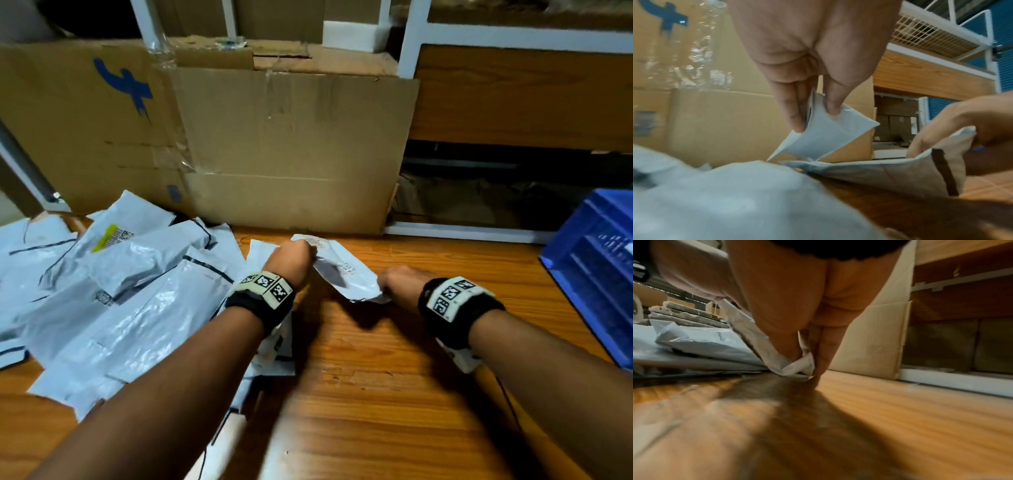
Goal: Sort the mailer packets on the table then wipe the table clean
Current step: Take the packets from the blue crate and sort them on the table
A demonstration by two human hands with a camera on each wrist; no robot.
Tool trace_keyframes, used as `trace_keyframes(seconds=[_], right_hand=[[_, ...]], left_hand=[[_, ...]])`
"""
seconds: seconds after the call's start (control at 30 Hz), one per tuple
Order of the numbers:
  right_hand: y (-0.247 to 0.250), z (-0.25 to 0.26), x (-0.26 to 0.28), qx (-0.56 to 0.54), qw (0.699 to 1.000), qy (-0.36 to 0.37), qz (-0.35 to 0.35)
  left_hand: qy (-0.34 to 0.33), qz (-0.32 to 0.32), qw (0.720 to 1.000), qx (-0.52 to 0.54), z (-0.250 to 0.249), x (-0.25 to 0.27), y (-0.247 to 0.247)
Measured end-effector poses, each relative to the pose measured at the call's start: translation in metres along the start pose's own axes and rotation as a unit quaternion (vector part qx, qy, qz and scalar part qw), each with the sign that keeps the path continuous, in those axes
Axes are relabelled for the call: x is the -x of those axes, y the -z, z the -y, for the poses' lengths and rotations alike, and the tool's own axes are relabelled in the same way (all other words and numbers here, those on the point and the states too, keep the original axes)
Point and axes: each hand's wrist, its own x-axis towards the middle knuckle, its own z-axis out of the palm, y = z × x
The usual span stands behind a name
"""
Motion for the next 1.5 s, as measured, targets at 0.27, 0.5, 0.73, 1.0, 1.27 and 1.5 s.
trace_keyframes(seconds=[0.27,0.5,0.73,1.0,1.27,1.5], right_hand=[[-0.023,-0.047,0.038,0.048,0.995,-0.004,0.085],[0.015,-0.048,0.026,0.002,0.997,0.025,0.069],[-0.032,-0.019,-0.004,0.041,0.998,0.005,0.046],[-0.023,-0.050,0.002,0.054,0.995,-0.003,0.083],[-0.031,-0.028,-0.009,-0.015,0.995,-0.079,0.056],[-0.025,-0.015,-0.017,-0.036,0.993,-0.103,0.047]], left_hand=[[0.028,0.121,0.992,0.005,-0.056,-0.001,-0.031],[0.084,0.150,0.985,-0.004,-0.059,0.001,-0.042],[0.068,0.203,0.977,-0.004,-0.072,-0.007,-0.045],[0.080,0.178,0.981,0.008,-0.062,-0.012,-0.042],[0.127,0.208,0.970,-0.022,-0.067,-0.010,-0.057],[0.081,0.167,0.982,-0.041,-0.060,-0.005,-0.053]])
